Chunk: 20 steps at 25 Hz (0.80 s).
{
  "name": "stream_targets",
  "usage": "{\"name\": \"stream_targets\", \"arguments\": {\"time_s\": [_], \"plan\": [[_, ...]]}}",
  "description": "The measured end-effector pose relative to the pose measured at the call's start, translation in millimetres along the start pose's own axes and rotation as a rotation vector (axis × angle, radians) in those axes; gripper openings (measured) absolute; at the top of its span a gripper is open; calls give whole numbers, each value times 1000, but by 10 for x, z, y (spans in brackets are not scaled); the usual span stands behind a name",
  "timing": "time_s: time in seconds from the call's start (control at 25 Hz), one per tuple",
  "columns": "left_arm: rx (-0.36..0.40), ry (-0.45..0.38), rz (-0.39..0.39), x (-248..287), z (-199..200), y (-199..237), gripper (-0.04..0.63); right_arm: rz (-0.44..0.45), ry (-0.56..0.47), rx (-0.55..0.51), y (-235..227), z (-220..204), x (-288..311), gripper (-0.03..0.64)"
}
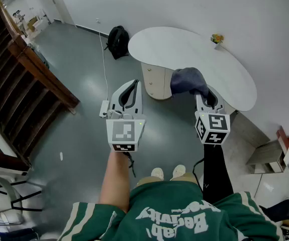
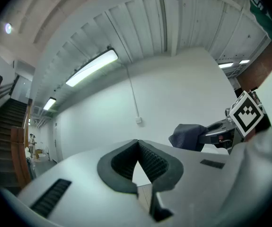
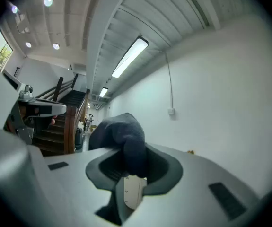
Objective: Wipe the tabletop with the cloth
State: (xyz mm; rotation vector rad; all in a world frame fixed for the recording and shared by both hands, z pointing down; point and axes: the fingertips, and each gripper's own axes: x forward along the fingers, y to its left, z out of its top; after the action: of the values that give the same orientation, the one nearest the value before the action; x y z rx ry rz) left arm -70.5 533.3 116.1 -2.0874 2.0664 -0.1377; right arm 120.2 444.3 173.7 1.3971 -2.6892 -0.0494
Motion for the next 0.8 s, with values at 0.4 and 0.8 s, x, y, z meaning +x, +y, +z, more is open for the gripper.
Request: {"name": "stream_targets", "arguments": {"time_s": [0.4, 0.8], "plan": [[-27, -9, -25, -153, -23, 115, 0, 14, 5, -1, 210, -41, -28, 92], [-18, -2, -23, 91, -157, 344, 0, 21, 5, -22, 262, -35, 375, 92]]}}
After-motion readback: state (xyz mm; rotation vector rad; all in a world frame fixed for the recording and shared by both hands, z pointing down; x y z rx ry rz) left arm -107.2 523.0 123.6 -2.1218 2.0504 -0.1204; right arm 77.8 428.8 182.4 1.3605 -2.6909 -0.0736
